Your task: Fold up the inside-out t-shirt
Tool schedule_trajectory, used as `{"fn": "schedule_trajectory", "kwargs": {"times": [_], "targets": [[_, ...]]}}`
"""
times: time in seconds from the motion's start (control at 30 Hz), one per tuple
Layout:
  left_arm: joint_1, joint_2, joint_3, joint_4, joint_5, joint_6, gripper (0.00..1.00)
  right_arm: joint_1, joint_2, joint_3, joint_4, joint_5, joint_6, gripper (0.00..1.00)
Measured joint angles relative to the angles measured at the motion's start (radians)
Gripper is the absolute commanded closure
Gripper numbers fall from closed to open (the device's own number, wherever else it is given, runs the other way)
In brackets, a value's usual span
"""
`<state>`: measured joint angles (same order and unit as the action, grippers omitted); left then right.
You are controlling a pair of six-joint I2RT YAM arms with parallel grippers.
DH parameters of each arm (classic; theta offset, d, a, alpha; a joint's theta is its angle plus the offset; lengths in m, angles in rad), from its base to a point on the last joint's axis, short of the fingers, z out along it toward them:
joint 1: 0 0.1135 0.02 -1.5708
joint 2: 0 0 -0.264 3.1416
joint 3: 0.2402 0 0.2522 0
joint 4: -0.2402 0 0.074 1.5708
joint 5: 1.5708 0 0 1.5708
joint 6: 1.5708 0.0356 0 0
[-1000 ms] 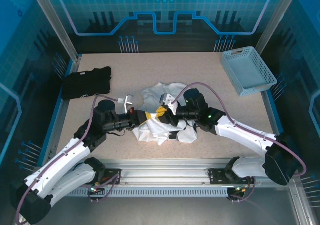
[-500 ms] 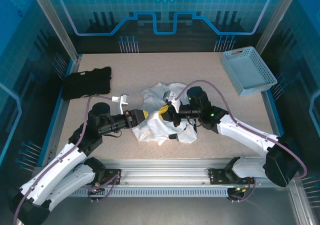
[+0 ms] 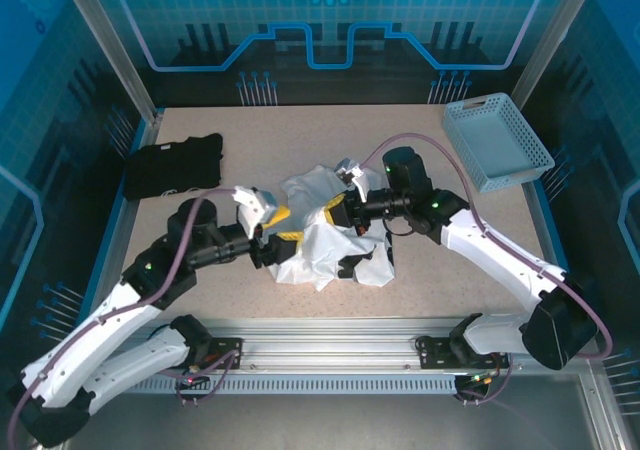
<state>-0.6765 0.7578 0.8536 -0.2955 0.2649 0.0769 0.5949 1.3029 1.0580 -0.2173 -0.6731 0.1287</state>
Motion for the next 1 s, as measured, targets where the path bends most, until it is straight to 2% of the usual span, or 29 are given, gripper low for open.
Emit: {"fn": "schedule_trajectory", "kwargs": {"times": [0.1, 0.2, 0.4, 0.6, 0.7, 0.8, 1.0], "targets": [[-0.068, 0.069, 0.014, -0.013, -0.056, 0.134, 0.34, -0.006, 0.019, 0.005, -0.011, -0.024, 0.028, 1.0], [-0.094, 0.135, 0.013, -0.013, -0.115, 0.221, 0.34, -0.012, 0.035, 0.012, -0.019, -0.042, 0.046, 1.0], [-0.099, 0.167, -0.013, 0.058, -0.214, 0.317, 0.34, -0.016, 0.055, 0.015, -0.019, -0.066, 0.065, 1.0], [-0.099, 0.217, -0.024, 0.109, -0.254, 0.37, 0.37, -0.016, 0.059, 0.015, -0.018, -0.069, 0.082, 1.0], [-0.099, 0.23, -0.038, 0.119, -0.254, 0.381, 0.41, -0.016, 0.059, 0.015, -0.018, -0.069, 0.085, 1.0], [-0.099, 0.238, -0.044, 0.119, -0.258, 0.395, 0.49, -0.016, 0.059, 0.015, -0.018, -0.069, 0.089, 1.0], [-0.099, 0.243, -0.045, 0.119, -0.277, 0.402, 0.7, -0.016, 0.059, 0.015, -0.019, -0.068, 0.089, 1.0]]}}
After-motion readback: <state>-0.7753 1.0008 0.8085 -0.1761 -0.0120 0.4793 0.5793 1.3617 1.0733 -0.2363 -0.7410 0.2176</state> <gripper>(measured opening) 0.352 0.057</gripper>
